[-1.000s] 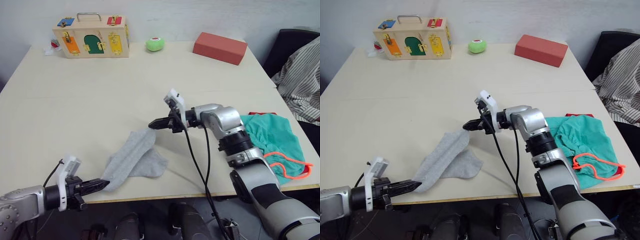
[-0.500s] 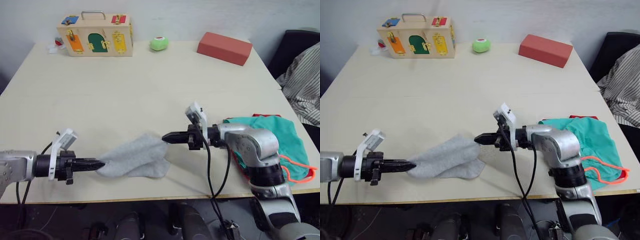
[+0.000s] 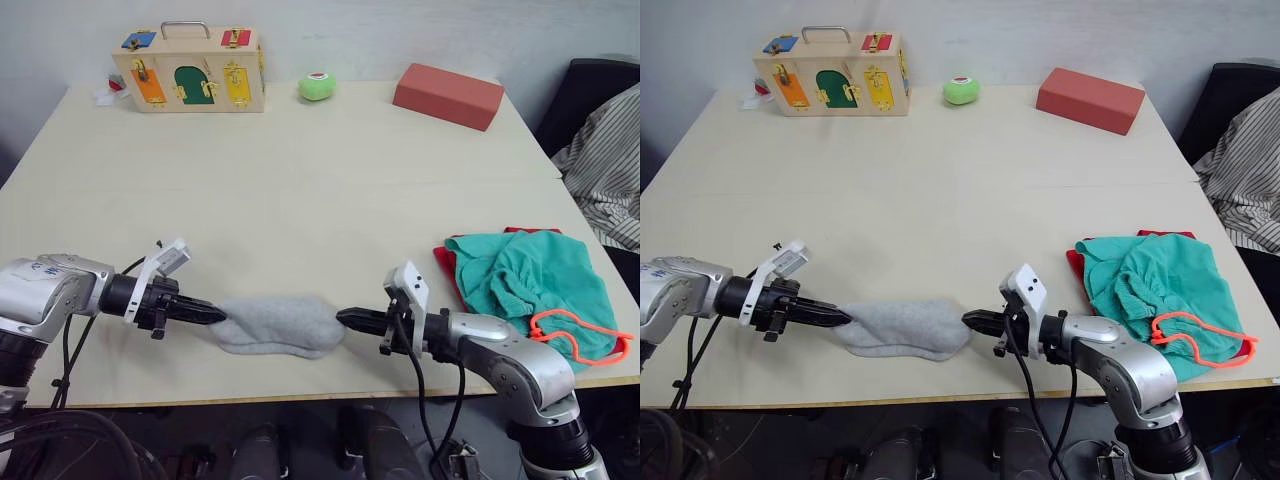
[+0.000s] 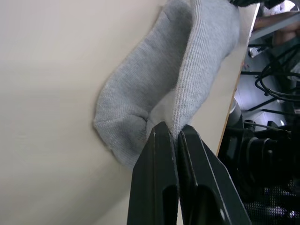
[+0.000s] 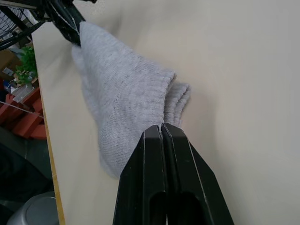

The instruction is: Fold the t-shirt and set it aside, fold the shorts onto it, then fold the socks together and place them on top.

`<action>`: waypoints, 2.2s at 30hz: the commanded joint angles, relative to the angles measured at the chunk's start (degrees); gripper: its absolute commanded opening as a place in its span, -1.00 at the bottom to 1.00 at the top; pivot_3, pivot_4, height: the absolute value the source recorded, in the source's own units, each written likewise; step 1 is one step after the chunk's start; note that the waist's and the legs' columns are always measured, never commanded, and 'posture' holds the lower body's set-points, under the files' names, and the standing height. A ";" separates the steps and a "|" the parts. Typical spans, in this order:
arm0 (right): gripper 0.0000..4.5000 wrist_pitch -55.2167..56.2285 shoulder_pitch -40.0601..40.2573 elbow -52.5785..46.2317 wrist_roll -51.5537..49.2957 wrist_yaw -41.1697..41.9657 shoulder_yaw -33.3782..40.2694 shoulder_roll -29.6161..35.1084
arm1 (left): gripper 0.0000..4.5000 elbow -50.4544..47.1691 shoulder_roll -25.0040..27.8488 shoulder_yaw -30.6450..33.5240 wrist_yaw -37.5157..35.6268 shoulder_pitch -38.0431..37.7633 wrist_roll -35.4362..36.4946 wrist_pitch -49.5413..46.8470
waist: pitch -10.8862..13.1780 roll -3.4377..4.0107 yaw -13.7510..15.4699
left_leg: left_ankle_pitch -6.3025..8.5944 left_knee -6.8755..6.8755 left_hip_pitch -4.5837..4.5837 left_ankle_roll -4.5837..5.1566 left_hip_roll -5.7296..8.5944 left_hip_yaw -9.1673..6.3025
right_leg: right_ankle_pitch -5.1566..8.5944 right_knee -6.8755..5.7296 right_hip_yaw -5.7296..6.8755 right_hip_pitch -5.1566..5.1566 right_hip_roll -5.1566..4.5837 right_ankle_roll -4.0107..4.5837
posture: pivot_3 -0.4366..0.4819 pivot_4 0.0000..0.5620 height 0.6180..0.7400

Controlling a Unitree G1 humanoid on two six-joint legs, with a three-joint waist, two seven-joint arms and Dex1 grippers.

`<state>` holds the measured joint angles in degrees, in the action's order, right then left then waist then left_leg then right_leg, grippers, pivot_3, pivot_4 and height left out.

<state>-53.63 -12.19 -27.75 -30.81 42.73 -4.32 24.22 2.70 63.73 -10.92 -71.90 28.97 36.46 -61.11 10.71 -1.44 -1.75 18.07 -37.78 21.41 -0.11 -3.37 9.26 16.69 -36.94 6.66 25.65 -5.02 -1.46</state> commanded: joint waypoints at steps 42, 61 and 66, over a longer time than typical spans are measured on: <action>-1.00 5.37 3.11 -3.14 -9.90 -3.88 -0.50 1.96 | -0.99 3.39 1.41 -0.74 -5.76 3.27 -2.56 -8.35 | 0.01 -0.13 0.13 | -0.01 -0.41 -0.01 -0.11 -0.31 0.05 | 0.03 -0.20 -0.33 -0.02 0.44 0.05 | -0.05 -0.47 1.00; -0.91 11.59 4.02 2.47 -4.18 -2.46 -4.95 1.08 | -1.00 6.55 -0.93 -1.07 -6.21 1.93 -8.02 3.41 | 0.00 -0.13 0.14 | -0.02 -0.43 -0.06 -0.12 -0.32 0.08 | 0.04 -0.32 -0.35 -0.02 0.45 0.06 | -0.05 -0.47 1.00; -0.22 13.69 4.09 2.76 -2.68 -2.40 -3.03 2.30 | -0.53 6.19 -2.05 1.32 -4.57 -0.25 -8.86 7.70 | 0.00 -0.14 0.13 | -0.02 -0.45 -0.07 -0.12 -0.32 0.08 | 0.04 -0.35 -0.36 -0.02 0.44 0.07 | -0.05 -0.47 1.00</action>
<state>-41.16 -8.37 -24.17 -33.11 39.32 -8.82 25.43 9.52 61.81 -11.97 -77.10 29.31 27.97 -55.42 10.71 -1.57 -1.62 18.06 -38.22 21.33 -0.23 -3.69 9.35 16.73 -37.30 6.28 25.63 -4.58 -1.39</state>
